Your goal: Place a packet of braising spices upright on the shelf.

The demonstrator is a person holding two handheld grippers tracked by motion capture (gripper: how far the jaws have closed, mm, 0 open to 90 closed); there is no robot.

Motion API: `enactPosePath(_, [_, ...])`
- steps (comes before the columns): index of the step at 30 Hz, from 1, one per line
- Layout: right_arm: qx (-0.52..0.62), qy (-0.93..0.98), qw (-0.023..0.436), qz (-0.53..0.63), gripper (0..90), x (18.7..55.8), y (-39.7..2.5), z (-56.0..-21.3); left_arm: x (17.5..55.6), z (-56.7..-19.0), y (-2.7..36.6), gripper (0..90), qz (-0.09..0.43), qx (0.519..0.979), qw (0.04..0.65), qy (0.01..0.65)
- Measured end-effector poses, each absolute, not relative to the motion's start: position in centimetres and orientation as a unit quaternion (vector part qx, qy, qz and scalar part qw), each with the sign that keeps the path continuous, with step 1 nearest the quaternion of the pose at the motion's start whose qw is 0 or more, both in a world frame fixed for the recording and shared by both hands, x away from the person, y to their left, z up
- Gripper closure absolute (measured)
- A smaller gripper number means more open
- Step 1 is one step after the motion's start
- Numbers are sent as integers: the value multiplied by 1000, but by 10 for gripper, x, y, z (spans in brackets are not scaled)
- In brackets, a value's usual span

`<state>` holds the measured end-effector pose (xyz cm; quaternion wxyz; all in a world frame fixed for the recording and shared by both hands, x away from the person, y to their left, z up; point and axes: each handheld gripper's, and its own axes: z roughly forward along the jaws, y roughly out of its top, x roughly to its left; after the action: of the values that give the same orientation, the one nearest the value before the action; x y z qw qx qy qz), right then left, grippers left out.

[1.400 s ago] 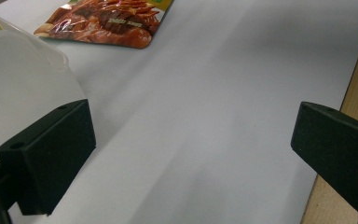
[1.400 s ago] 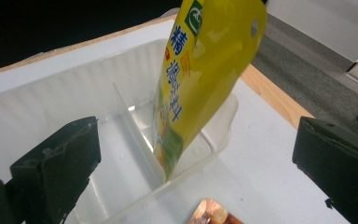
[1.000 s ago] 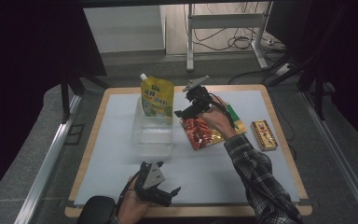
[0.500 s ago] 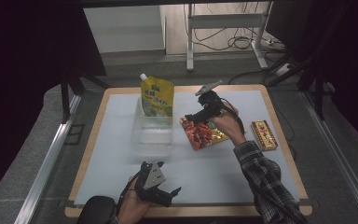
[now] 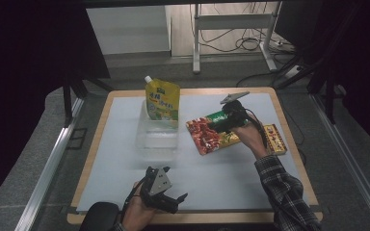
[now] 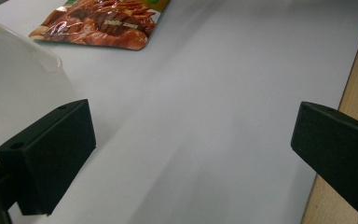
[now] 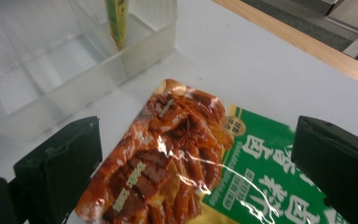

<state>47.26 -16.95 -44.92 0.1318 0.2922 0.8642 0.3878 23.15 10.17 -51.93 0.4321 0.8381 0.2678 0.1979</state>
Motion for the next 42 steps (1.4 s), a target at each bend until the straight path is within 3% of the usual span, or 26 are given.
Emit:
enactPosePath(19, [317, 857, 132, 384, 21, 452, -208, -474, 231, -521, 99, 0, 199, 842, 426, 263])
enactPosePath(42, [379, 837, 151, 364, 37, 465, -258, -488, 233, -522, 100, 0, 199, 846, 419, 264])
